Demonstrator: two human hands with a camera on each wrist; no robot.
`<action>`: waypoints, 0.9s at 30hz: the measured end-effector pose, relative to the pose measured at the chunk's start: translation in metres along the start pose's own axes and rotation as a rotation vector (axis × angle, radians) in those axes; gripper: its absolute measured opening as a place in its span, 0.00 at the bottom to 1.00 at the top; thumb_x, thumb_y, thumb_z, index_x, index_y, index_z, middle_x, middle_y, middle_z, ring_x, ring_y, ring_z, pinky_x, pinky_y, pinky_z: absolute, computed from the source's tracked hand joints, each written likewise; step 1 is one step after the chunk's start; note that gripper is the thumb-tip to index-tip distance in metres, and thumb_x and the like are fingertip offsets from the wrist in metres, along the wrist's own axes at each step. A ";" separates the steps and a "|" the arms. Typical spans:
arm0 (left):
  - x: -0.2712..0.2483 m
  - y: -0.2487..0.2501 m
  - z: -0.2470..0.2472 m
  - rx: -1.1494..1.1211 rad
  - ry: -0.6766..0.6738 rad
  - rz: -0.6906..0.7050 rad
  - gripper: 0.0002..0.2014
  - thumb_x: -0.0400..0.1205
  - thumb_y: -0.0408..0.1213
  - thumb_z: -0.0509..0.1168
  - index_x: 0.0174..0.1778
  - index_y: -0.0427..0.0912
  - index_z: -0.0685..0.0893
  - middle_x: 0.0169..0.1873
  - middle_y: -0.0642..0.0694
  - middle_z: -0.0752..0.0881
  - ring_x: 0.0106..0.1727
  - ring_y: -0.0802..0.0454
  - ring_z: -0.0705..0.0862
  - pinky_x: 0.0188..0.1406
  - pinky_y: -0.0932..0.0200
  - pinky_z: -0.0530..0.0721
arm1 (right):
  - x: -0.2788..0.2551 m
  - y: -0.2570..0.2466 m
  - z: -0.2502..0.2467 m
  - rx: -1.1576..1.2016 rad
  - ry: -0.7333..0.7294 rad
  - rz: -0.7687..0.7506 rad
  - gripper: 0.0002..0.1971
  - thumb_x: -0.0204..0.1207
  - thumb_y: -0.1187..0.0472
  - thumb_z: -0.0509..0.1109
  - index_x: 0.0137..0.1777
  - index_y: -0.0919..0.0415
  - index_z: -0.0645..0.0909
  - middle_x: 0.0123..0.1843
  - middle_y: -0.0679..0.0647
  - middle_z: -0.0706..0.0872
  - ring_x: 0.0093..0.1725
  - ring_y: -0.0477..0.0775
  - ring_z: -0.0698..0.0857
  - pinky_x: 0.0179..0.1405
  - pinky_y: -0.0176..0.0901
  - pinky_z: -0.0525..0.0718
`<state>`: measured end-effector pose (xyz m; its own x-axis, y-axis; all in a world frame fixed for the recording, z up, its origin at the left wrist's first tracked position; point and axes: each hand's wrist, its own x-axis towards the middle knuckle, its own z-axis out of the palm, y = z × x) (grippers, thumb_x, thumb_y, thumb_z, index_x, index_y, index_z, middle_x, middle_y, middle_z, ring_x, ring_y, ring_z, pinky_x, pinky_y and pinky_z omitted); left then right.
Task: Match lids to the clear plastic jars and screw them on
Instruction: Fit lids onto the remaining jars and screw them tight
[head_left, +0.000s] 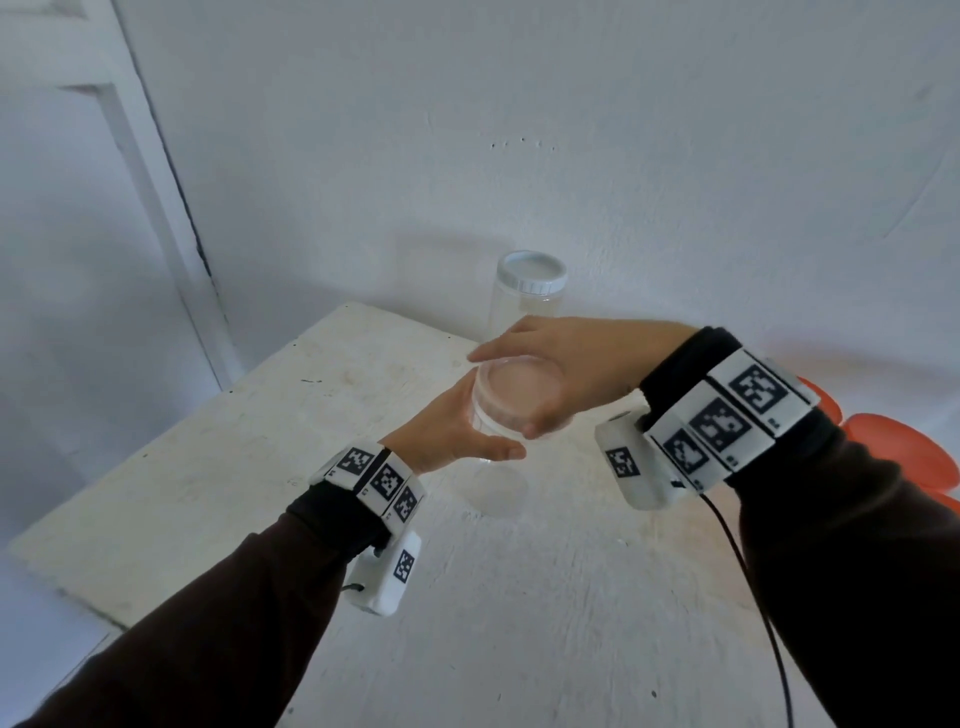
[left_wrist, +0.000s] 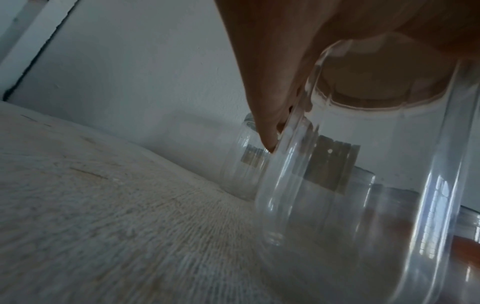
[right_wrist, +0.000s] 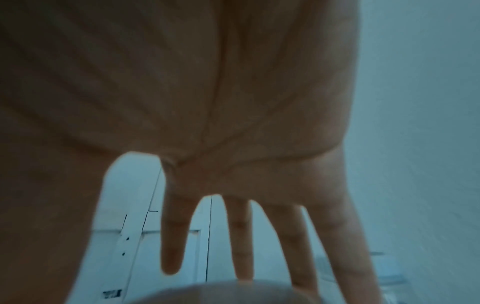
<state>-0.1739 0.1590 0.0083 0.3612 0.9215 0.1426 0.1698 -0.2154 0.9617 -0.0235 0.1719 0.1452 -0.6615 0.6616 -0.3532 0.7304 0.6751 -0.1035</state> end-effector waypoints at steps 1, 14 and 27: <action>0.000 0.000 0.000 0.004 0.001 -0.003 0.47 0.61 0.49 0.78 0.75 0.52 0.63 0.67 0.56 0.78 0.68 0.63 0.75 0.64 0.66 0.75 | 0.001 0.001 0.001 -0.006 0.003 -0.016 0.40 0.68 0.48 0.77 0.77 0.38 0.60 0.74 0.45 0.65 0.72 0.50 0.67 0.72 0.51 0.69; -0.011 -0.005 0.007 0.101 0.214 -0.039 0.51 0.55 0.53 0.81 0.74 0.51 0.64 0.65 0.57 0.78 0.66 0.63 0.76 0.65 0.59 0.76 | 0.009 0.010 0.023 -0.088 0.304 -0.084 0.35 0.64 0.35 0.71 0.72 0.37 0.68 0.60 0.45 0.76 0.55 0.48 0.75 0.55 0.42 0.77; -0.005 -0.021 -0.084 0.144 0.475 -0.112 0.42 0.64 0.36 0.80 0.71 0.47 0.66 0.62 0.55 0.77 0.63 0.57 0.77 0.48 0.72 0.76 | 0.071 0.026 0.042 0.528 0.889 0.143 0.30 0.76 0.55 0.70 0.73 0.63 0.65 0.72 0.58 0.69 0.68 0.58 0.73 0.64 0.47 0.73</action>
<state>-0.2562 0.1863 0.0073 -0.1178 0.9795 0.1631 0.3208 -0.1180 0.9398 -0.0443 0.2222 0.0786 -0.2928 0.8704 0.3958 0.6514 0.4846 -0.5838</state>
